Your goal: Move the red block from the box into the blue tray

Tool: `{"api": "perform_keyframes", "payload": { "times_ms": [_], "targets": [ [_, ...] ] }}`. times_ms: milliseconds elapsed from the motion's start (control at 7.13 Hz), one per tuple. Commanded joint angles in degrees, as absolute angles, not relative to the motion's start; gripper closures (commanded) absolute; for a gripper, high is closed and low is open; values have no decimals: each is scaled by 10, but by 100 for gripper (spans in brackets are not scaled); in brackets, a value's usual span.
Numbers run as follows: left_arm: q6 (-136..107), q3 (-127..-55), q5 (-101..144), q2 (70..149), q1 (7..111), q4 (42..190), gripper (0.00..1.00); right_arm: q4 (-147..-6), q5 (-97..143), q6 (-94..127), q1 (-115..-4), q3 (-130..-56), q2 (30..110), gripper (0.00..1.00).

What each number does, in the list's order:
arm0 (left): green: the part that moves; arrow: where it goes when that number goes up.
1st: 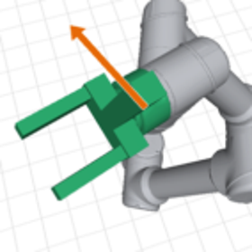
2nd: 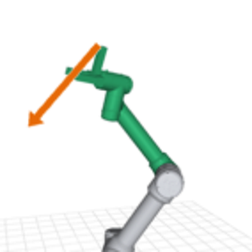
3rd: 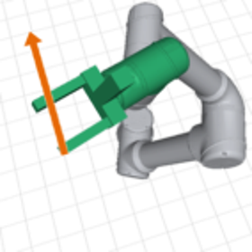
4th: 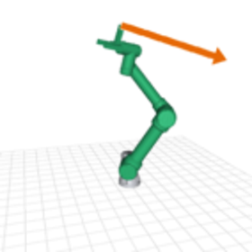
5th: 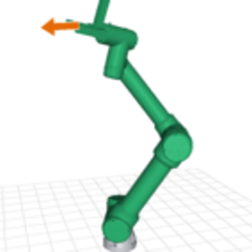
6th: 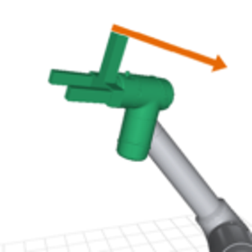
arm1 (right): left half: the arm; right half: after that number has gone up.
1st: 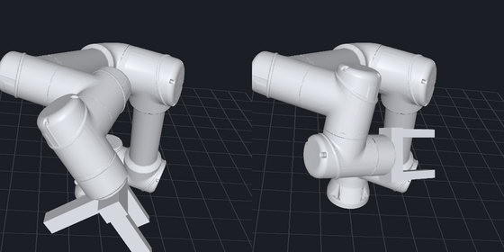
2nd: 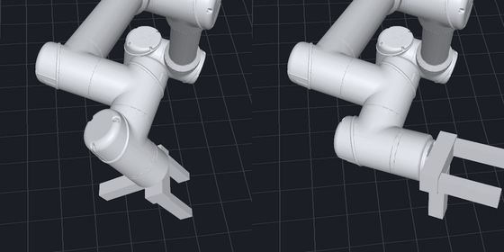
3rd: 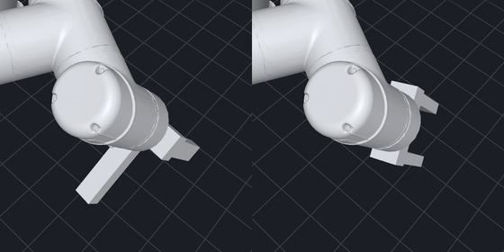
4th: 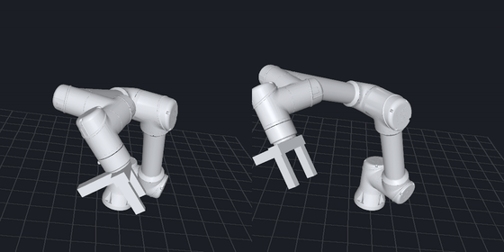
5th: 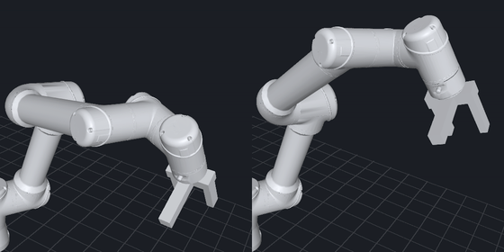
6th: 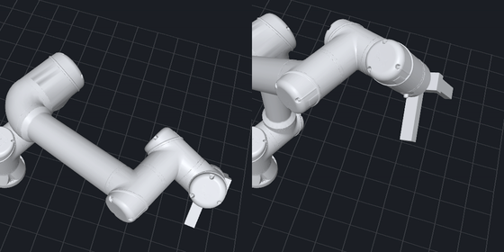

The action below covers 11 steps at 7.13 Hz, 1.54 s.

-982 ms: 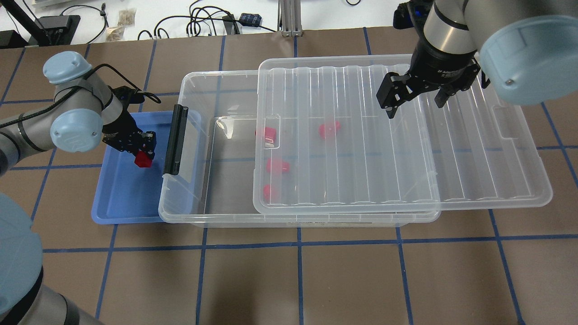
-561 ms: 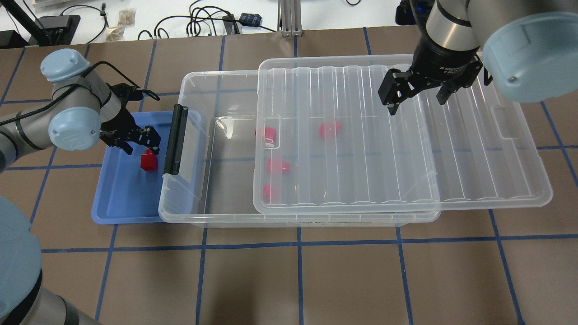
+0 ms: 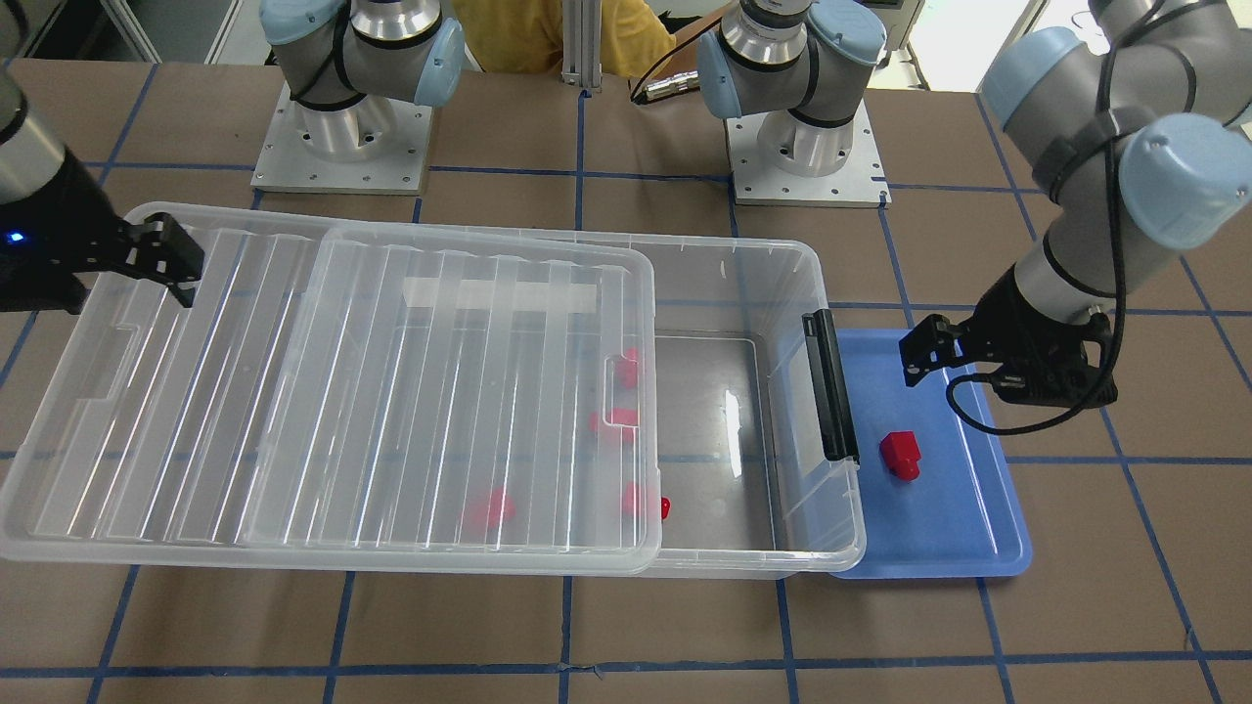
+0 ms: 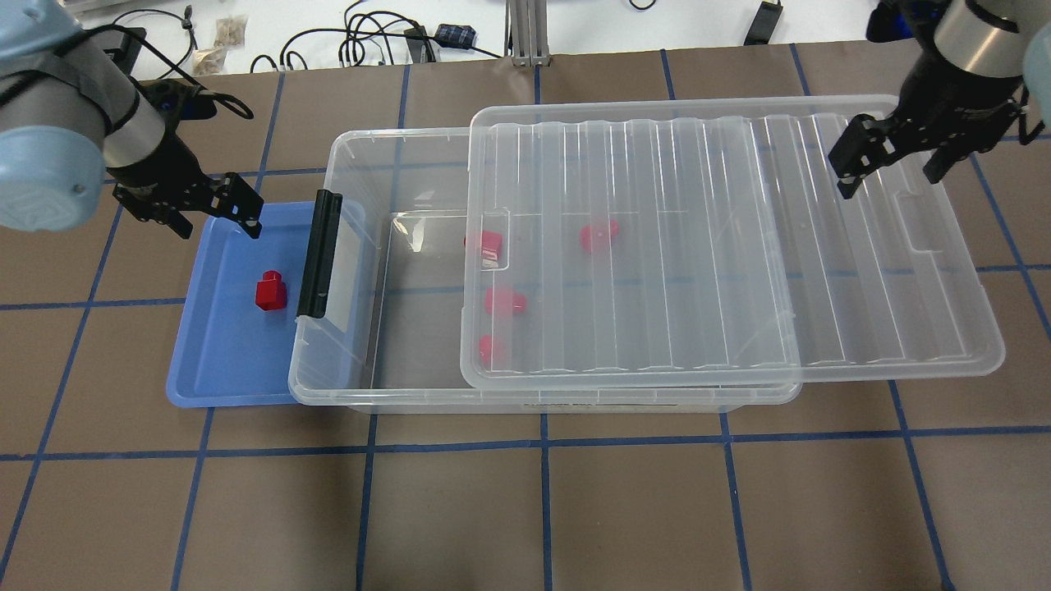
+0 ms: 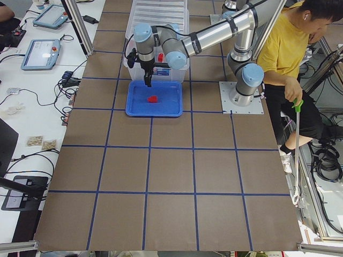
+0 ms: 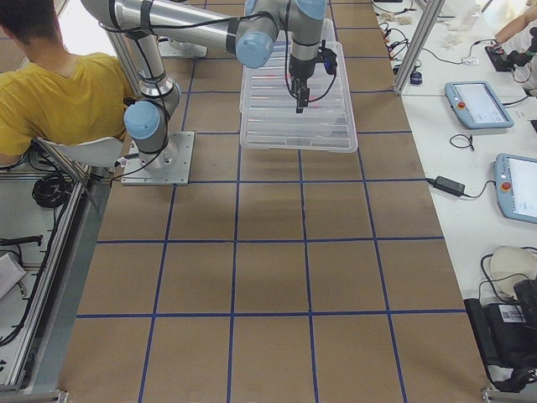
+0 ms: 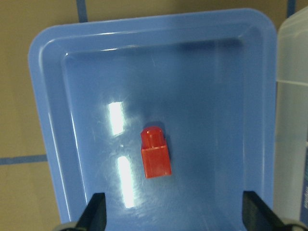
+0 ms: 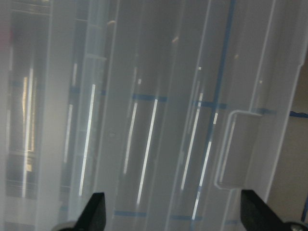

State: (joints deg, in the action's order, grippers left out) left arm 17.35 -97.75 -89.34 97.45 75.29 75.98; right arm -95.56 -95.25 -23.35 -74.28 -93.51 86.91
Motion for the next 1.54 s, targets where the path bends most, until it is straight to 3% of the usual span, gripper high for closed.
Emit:
{"api": "perform_keyframes", "payload": {
  "times_ms": [0, 421, 1402],
  "targets": [
    [62, -931, -883, 910, 820, 850, 0, -964, -1002, -370, -667, -938, 850, 0],
    [-22, -910, -895, 881, 914, 882, 0, -968, -1003, -389, -600, -953, 824, 0],
    [-36, -918, -896, 867, 936, 883, 0, -1031, -920, -314, -610, -1007, 810, 0]
  ]
}}
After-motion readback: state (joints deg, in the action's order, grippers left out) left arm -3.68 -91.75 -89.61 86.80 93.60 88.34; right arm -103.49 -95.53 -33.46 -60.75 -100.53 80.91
